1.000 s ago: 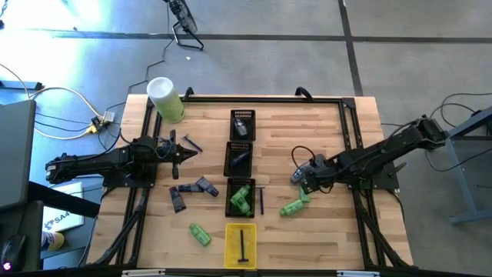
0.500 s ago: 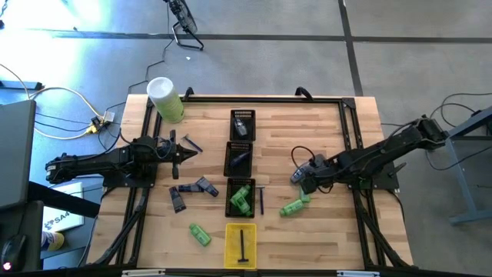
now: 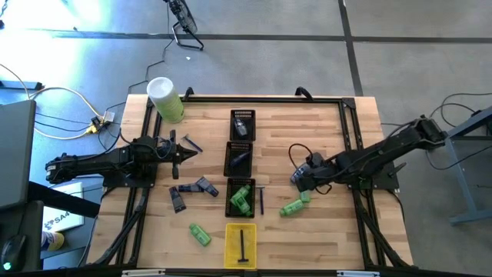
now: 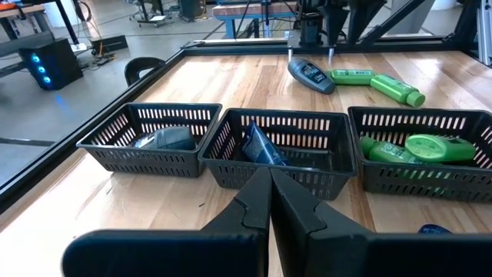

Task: Pick & Place Travel size toiletries
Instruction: Put the green shampoo bottle into the bottom black bin

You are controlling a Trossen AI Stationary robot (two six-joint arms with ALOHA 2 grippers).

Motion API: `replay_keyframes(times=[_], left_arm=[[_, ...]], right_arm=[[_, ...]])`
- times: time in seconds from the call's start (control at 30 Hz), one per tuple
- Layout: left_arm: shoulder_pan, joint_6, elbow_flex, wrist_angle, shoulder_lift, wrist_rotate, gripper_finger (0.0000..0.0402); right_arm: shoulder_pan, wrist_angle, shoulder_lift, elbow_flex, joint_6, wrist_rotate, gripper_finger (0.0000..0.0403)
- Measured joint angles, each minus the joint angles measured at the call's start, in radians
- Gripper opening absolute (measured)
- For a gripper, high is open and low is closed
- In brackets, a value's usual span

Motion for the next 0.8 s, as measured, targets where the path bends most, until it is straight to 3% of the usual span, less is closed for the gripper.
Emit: replay_keyframes(times=[0.43, 0.8], left_arm=[[0.000, 0.000, 0.000, 0.000, 0.000, 0.000, 0.0006], [0.000, 0.000, 0.000, 0.000, 0.000, 0.000, 0.0006]], right_arm=[[0.007, 0.030, 0.199, 0.000, 0.044, -0.046, 0.0305], [0.007, 0.057, 0.287, 0.000, 0.043, -0.077, 0.0305]])
